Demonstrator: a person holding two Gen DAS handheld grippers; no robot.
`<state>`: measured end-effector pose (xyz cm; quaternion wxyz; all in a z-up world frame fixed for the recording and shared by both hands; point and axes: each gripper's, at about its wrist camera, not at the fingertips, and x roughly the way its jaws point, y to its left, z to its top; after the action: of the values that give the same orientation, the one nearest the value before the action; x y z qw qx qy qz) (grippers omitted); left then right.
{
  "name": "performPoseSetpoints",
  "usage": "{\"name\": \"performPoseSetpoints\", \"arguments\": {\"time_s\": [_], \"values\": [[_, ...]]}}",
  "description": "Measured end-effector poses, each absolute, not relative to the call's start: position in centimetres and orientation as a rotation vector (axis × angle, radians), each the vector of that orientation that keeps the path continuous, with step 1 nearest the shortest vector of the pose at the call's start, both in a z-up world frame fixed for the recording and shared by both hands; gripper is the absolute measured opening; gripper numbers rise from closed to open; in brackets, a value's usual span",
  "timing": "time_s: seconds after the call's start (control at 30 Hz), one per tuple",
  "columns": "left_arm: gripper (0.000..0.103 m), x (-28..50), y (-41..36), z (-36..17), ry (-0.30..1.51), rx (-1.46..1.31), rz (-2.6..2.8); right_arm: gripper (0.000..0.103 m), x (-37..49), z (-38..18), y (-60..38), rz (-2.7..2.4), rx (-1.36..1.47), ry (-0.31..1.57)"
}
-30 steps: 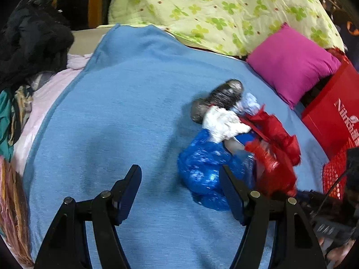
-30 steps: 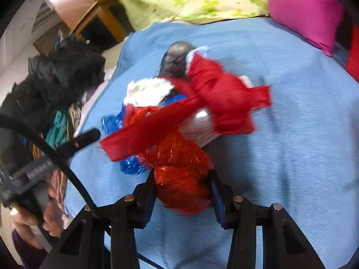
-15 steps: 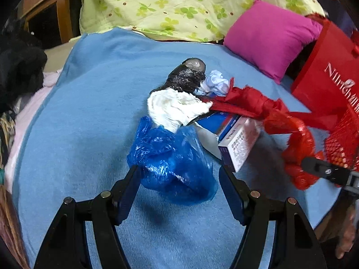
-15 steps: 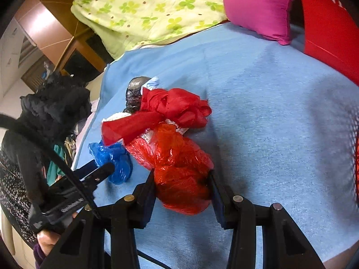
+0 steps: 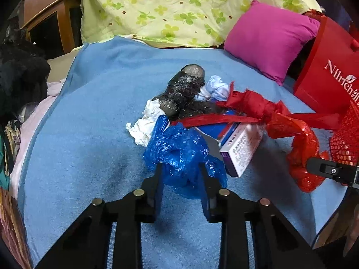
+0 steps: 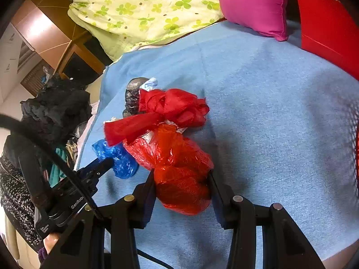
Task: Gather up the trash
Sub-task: 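Grasp the red plastic bag with the right gripper while the left gripper grasps the blue bag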
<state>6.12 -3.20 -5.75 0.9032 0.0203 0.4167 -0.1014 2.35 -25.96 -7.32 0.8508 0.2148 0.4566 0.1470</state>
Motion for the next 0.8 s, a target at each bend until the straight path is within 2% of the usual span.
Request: {"name": "performPoseSetpoints", "arguments": {"time_s": [0.07,0.1,0.13,0.37,0.43,0.47,0.53,0.57,0.6,0.8], "values": [[0.022,5.8,-3.2,-5.4,0.854,0.043,-0.221,0.047,2.1,-7.1,-26.0,0.321,0.453,0.953],[0.014,5.6,-3.2,-5.3,0.853,0.038,-0.237,0.047,2.1,-7.0,-26.0,0.327,0.455,0.951],[0.013,5.3,-3.2,-5.0,0.856,0.028,-0.258,0.047,1.9,-6.9,-26.1,0.340,0.461,0.946],[0.013,4.5,-2.7,-5.1,0.915,-0.019,-0.371,0.047,1.4,-6.5,-26.3,0.373,0.462,0.949],[0.016,4.9,-2.1,-5.4,0.939,-0.051,-0.357,0.047,1.5,-7.0,-26.4,0.361,0.466,0.972],[0.023,5.1,-1.8,-5.5,0.946,-0.067,-0.351,0.047,1.6,-7.2,-26.5,0.351,0.464,0.985],[0.047,5.3,-0.9,-5.4,0.942,-0.096,-0.316,0.047,1.8,-7.6,-26.8,0.336,0.464,1.007],[0.064,5.1,-0.5,-5.3,0.933,-0.106,-0.299,0.047,1.9,-7.8,-26.9,0.331,0.466,1.015],[0.070,5.2,-0.2,-5.2,0.923,-0.114,-0.285,0.047,2.0,-8.0,-27.1,0.325,0.469,1.024],[0.072,6.4,-1.0,-6.3,0.959,-0.139,-0.267,0.047,2.3,-8.9,-27.1,0.290,0.461,1.064]]}}
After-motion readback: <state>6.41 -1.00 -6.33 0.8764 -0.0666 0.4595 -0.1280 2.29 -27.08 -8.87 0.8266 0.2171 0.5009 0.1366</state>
